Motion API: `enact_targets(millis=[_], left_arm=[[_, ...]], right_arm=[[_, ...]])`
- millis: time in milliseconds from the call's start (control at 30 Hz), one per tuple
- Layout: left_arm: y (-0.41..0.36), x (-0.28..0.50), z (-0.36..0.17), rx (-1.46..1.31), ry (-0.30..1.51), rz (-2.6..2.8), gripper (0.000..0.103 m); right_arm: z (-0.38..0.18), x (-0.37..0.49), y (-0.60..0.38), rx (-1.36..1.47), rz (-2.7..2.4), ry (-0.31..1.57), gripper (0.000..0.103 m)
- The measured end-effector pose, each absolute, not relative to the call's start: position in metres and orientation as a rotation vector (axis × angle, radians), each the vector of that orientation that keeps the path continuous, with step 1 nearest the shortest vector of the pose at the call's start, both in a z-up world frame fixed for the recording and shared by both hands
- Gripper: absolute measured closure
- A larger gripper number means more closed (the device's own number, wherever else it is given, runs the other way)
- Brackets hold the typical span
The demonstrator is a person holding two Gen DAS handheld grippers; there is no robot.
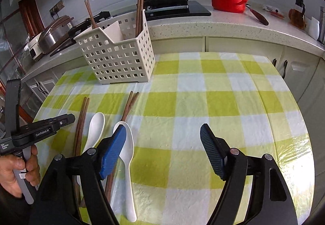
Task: Organize utensils
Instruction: 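Move both tools back down to the chopsticks lying on the cloth, then close the left tool on a chopstick while the right tool closes on another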
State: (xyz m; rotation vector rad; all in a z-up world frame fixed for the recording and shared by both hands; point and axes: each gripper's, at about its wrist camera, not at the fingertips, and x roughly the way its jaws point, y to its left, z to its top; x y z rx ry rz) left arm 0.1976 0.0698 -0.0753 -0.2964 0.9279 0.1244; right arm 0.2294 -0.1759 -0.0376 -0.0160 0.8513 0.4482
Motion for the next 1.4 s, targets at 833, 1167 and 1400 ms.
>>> enact_targets(millis=[833,1167,1400], left_arm=[[0.076,0.205,-0.085,-0.188,0.973,0.176,0.095],[0.085,0.201,-0.087,-0.223,0.963,0.166,0.095],[0.086,0.2,-0.087,-0.236,0.959,0.16,0.095]], right_arm=[[-0.046,0.201,-0.128,-0.107,0.64,0.919,0.072],[-0.072,0.202,-0.109,-0.077,0.703,1.028,0.081],[-0.082,0.212,-0.113,-0.074,0.654,1.047,0.081]])
